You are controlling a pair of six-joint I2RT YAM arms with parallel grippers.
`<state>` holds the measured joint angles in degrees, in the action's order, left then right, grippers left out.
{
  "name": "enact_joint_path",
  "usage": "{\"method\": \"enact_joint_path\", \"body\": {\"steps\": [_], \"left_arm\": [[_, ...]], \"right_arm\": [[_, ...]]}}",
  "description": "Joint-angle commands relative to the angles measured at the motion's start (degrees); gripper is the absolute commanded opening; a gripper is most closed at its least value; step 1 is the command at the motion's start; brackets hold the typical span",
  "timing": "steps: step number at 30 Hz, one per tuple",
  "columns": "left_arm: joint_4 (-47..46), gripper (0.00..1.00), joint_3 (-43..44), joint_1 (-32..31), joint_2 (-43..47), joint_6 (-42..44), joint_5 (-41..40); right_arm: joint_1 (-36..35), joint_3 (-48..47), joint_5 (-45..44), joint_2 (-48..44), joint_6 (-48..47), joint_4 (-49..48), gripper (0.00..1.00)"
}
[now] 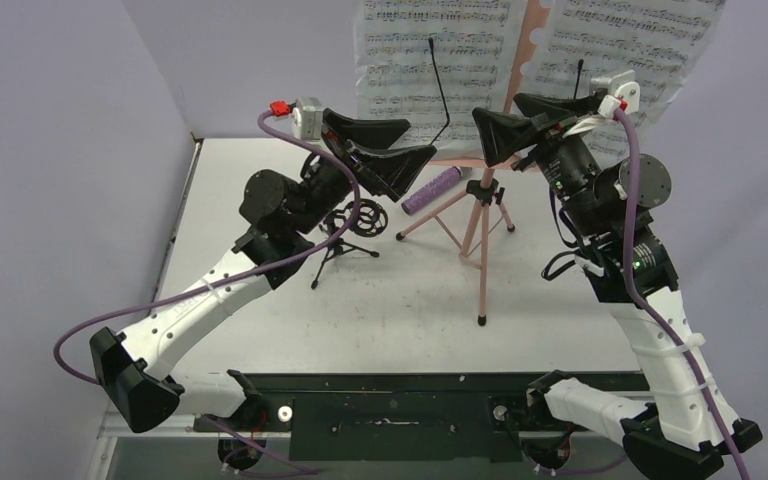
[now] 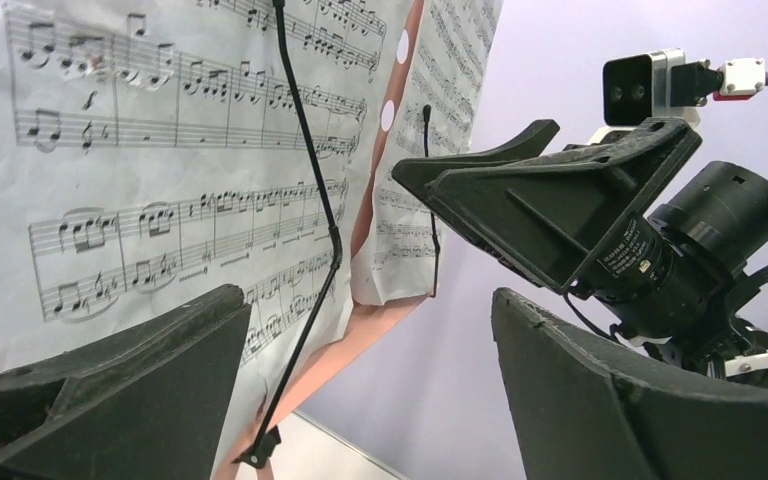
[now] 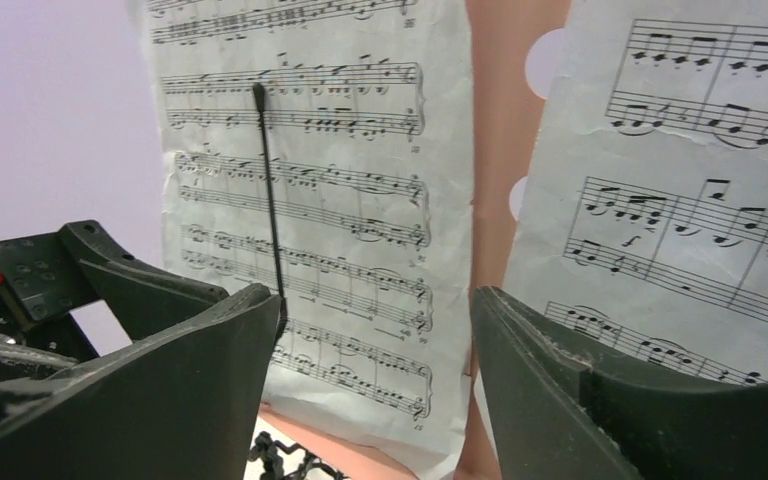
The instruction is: Set up the instrument practice props
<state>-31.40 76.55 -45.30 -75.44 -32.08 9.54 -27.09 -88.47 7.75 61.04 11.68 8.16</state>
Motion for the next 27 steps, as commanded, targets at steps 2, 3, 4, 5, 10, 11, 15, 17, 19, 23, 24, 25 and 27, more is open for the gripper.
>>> {"method": "enact_joint_path", "body": {"steps": [2, 3, 4, 5, 10, 11, 15, 17, 19, 23, 24, 25, 27], "left_arm": [[-3.32, 0.95, -3.26, -0.21, 4.98, 1.27, -1.93], [-3.32, 0.97, -4.14, -0.23, 5.75, 1.56, -2.28], [-3.25, 0.97, -5.35, -0.17, 6.61, 1.92, -2.58], [-3.09, 0.99, -6.31, -0.16, 7.43, 2.33, -2.88], [-1.67, 0.96, -12.47, -0.14, 12.85, 3.77, -4.45], [-1.6, 0.96, -13.92, -0.14, 13.99, 3.86, -4.88], [-0.81, 0.96, -21.1, -0.07, 19.59, 3.79, -6.83], [-0.78, 0.96, -25.35, -0.05, 22.28, 2.92, -8.18], [-0.43, 0.96, -29.72, -0.05, 24.77, 2.49, -9.06], [1.78, 0.96, -38.12, 0.03, 29.39, 0.97, -13.78], [2.55, 0.96, -39.81, 0.03, 30.24, 0.75, -14.68], [3.59, 0.96, -41.34, 0.09, 31.01, 0.47, -15.53], [5.92, 0.96, -43.7, 0.12, 32.04, -0.16, -17.15]], "right_arm": [[-0.21, 2.87, 6.46, -2.41, 0.62, -6.93, 0.75], [-0.18, 3.35, 7.28, -2.68, 0.63, -7.2, 0.77], [-0.23, 3.92, 8.23, -2.93, 0.67, -7.27, 0.8], [-0.16, 4.41, 9.12, -3.15, 0.63, -7.28, 0.83], [-0.16, 7.42, 13.7, -4.94, 0.06, -6.5, 0.95], [-0.19, 8.36, 14.35, -5.55, -0.17, -6.74, 0.97], [-0.21, 12.44, 16.88, -8.99, -1.61, -7.21, 0.95], [-0.18, 14.26, 18.18, -10.7, -2.26, -7.2, 0.92], [-0.19, 15.79, 19.46, -12.3, -2.72, -6.8, 0.91], [-0.17, 17.65, 20.89, -15.08, -4.1, -2.87, 0.9], [-0.17, 18.38, 21.42, -15.74, -4.17, -2.56, 0.9], [-0.21, 19.17, 22.07, -16.48, -4.27, -1.92, 0.9], [-0.21, 20.91, 22.8, -17.83, -4.26, -0.94, 0.9]]}}
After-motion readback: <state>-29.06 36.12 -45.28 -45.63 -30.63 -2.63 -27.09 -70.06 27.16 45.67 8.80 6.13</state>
